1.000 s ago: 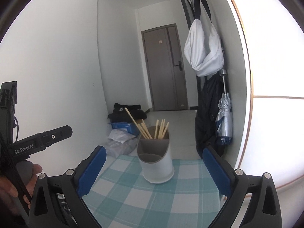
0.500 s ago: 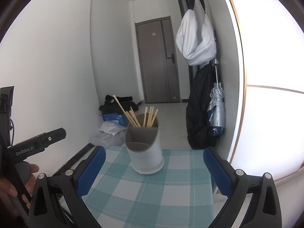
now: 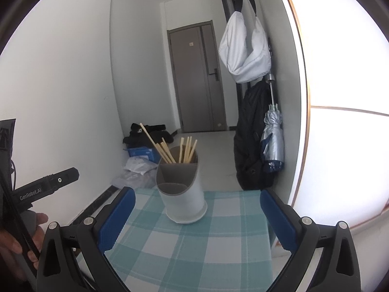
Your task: Organize utensils
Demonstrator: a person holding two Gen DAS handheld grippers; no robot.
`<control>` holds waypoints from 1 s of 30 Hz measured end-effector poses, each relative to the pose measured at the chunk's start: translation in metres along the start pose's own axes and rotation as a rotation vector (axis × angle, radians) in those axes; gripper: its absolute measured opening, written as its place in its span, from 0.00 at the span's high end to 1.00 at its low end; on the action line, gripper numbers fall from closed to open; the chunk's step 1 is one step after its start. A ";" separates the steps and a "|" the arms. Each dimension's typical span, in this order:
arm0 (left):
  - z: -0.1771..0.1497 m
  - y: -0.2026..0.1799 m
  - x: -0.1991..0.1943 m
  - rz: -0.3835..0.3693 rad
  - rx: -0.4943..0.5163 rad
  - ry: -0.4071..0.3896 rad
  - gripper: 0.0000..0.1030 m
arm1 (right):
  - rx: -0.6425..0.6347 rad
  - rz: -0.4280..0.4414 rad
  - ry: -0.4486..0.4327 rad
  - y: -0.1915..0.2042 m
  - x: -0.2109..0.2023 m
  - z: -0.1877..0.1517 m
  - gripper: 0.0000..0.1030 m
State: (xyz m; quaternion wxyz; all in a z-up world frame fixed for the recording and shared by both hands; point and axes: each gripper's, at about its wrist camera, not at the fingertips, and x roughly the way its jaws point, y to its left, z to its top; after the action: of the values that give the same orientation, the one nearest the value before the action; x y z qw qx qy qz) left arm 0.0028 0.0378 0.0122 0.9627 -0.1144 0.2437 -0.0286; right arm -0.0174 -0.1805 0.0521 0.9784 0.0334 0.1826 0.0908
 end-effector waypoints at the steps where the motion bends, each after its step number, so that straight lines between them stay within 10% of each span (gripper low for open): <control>1: 0.001 0.001 0.000 0.001 -0.002 0.002 0.01 | -0.005 0.000 -0.002 0.001 0.000 0.000 0.00; 30: -0.002 -0.002 -0.001 0.025 0.031 0.008 0.01 | -0.026 -0.013 -0.007 0.003 -0.002 -0.002 0.00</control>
State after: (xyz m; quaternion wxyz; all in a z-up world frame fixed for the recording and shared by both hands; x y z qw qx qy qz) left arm 0.0015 0.0358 0.0116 0.9636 -0.0963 0.2484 -0.0207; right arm -0.0203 -0.1775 0.0512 0.9800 0.0200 0.1780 0.0868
